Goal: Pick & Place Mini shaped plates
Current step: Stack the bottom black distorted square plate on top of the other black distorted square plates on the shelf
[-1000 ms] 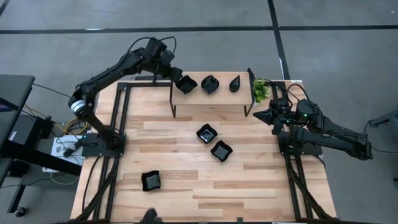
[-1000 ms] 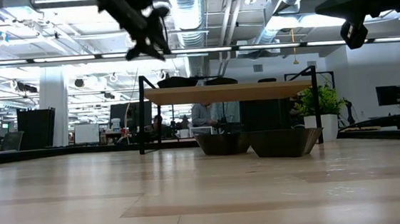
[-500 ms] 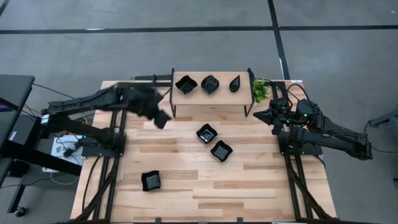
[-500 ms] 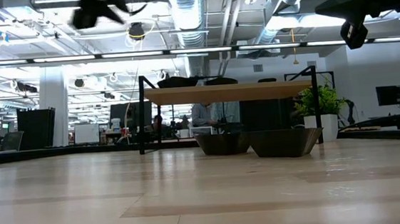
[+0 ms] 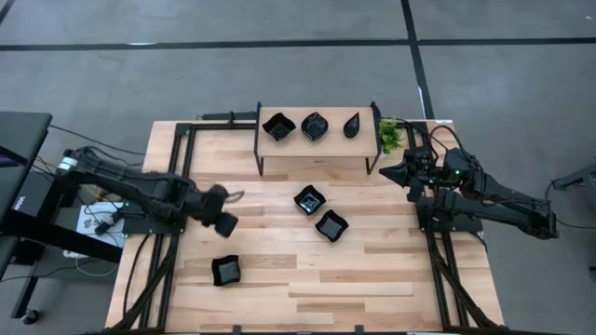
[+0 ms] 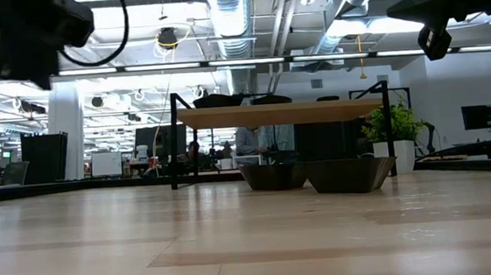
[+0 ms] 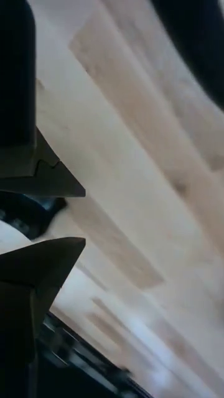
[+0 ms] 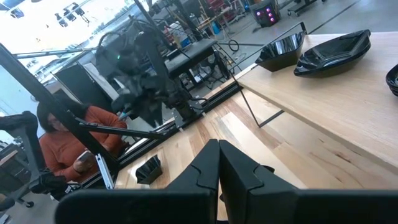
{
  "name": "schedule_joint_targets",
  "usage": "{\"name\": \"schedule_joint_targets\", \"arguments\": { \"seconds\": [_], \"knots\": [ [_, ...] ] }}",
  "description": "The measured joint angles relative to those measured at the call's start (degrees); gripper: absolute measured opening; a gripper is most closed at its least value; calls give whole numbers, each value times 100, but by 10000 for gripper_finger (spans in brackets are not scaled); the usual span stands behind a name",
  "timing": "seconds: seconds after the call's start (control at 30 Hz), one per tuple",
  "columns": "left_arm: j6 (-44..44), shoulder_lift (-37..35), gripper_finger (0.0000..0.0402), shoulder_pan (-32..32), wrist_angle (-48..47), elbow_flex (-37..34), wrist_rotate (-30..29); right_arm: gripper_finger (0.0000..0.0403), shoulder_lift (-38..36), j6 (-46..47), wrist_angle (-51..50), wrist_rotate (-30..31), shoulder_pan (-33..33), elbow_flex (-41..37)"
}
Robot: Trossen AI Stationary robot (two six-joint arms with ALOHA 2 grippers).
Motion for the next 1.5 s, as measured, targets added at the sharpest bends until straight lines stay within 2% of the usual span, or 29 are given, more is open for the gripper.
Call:
{"name": "schedule_joint_targets", "arguments": {
  "seconds": [0.27,0.5,0.77,1.5],
  "knots": [
    [930,494,115,-1158,174,-345,1,1,0,0,0,0,0,0],
    [1368,1145,115,-1669,825,-665,2,1,0,0,4,0,0,0],
    [1366,1738,115,-1745,982,-697,0,1,0,0,4,0,0,0],
    [1801,1782,115,-1770,1132,-742,2,1,0,0,2,0,0,0]
  ]
}}
